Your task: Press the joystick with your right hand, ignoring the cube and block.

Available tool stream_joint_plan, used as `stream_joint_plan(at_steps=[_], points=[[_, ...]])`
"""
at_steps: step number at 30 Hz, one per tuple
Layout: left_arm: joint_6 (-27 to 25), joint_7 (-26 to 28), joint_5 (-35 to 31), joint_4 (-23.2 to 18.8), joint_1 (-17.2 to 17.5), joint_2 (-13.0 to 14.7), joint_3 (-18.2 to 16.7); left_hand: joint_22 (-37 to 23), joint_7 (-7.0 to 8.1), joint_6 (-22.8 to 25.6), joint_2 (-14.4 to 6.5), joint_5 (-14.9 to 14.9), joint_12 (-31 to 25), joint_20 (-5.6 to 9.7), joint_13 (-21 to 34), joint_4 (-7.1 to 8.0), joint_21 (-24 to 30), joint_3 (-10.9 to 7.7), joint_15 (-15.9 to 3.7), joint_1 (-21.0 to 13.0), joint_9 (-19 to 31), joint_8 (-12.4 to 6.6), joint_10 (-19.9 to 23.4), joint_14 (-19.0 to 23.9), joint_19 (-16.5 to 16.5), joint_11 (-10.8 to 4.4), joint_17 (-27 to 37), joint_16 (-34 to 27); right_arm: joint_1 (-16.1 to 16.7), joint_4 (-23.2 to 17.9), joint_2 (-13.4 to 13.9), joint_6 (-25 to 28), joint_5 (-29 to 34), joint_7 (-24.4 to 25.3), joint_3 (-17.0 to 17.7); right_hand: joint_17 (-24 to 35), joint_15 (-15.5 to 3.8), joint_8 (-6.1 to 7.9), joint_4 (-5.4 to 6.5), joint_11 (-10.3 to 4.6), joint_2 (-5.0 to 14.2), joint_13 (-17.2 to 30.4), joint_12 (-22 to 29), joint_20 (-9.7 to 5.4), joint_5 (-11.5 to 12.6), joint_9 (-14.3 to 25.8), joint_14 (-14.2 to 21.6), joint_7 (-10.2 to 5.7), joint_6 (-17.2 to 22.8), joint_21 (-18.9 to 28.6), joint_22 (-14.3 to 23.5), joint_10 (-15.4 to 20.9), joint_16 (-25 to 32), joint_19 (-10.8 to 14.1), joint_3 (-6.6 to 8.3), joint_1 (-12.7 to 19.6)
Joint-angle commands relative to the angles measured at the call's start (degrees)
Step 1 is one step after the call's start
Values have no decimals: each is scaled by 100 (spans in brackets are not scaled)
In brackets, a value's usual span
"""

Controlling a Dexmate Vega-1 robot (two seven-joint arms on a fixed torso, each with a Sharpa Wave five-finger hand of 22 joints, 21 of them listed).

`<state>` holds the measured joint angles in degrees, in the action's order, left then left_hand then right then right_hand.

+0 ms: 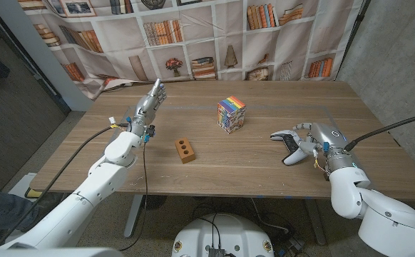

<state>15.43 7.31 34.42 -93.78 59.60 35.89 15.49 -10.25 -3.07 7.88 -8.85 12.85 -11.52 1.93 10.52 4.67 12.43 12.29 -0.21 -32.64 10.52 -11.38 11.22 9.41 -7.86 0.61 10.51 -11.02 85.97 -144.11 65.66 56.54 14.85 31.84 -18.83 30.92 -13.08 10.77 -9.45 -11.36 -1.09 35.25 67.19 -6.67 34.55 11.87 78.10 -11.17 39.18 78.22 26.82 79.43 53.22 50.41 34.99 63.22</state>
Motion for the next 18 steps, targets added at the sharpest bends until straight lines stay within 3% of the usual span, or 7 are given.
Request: stream_joint_plan(at_steps=[1, 18], points=[[-13, -109, 13, 109, -160, -8, 51, -24, 16, 30, -2, -29, 20, -27, 14, 22, -8, 26, -8, 18, 20, 9, 27, 32, -41, -28, 15, 12, -159, -41, -73, 151, 133, -42, -151, 15, -9, 0, -2, -4, -16, 0, 39, -538, -26, 8, 10, 3, 12, 21, 1, -16, 57, -34, 40, -38], [31, -202, 66, 147, -146, 54, 17, -25, 18, 37, 0, -35, 21, -35, 14, 29, -11, 21, -15, 17, 20, 7, 25, 33, -43, -40, 15, 13, -286, -93, -207, 241, 319, 20, -376, -5, -9, -10, -1, -5, -12, -24, 46, -536, -55, 10, 2, -9, -20, 44, -22, -31, 72, -32, 57, -56]])
